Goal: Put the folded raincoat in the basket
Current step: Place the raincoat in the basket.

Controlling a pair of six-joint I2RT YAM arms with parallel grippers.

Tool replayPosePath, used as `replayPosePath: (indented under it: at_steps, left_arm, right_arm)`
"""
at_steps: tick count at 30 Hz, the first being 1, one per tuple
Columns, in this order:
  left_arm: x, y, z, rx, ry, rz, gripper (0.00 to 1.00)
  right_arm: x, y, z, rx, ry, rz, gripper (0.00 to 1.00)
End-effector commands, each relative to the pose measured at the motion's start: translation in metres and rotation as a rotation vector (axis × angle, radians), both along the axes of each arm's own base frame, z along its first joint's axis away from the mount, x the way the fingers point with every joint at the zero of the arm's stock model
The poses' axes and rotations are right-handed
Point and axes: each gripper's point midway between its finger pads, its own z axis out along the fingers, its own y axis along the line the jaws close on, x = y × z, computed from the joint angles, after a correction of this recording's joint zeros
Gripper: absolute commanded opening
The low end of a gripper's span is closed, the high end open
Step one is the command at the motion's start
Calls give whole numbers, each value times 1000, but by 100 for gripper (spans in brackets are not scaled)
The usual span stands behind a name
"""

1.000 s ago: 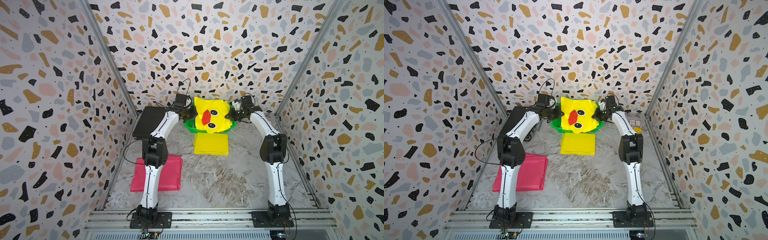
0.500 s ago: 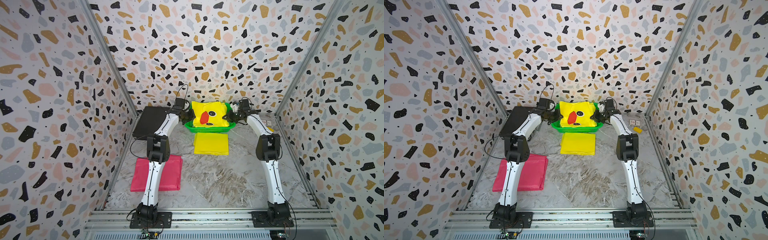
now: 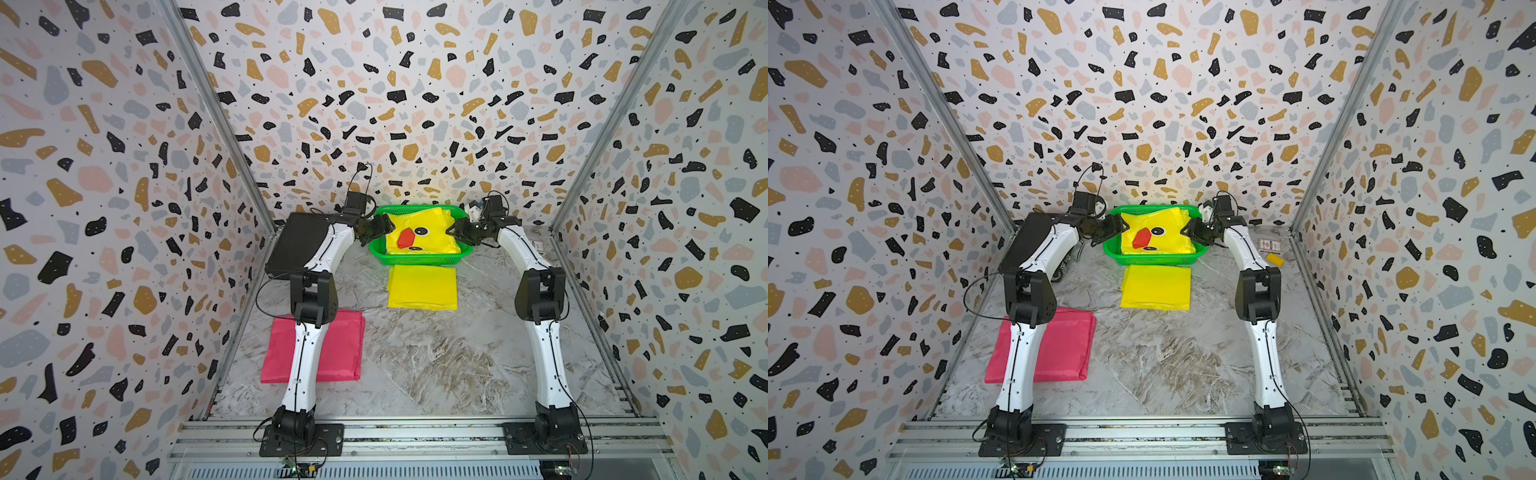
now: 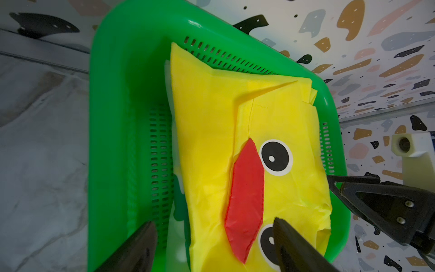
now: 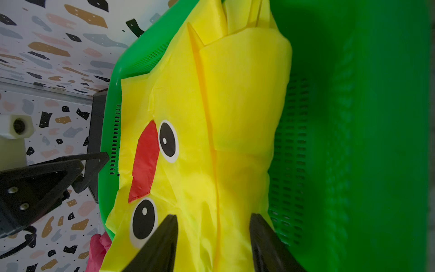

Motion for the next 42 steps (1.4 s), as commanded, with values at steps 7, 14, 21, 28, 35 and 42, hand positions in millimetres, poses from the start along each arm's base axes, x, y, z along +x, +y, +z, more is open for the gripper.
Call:
replayPosePath:
  at_steps: [7, 14, 21, 28, 35, 42]
  left_arm:
    - [-34, -21, 84, -141, -91, -67, 70]
    - [-35, -47, 45, -184, -24, -90, 68]
    - [-20, -53, 6, -190, 17, -86, 67]
    - [-1, -52, -17, -162, 12, -73, 67]
    - [17, -40, -32, -145, -4, -34, 68]
    - [31, -31, -30, -140, -48, -9, 71]
  right_arm:
    - [-36, -10, 90, -120, -155, 27, 37]
    - [-50, 22, 49, -134, -65, 103, 17]
    - [-50, 40, 7, -131, -4, 135, 16]
    - [-46, 42, -22, -136, 36, 137, 16]
    - [-45, 47, -27, -113, 42, 154, 34]
    - [-53, 57, 9, -43, -22, 213, 41]
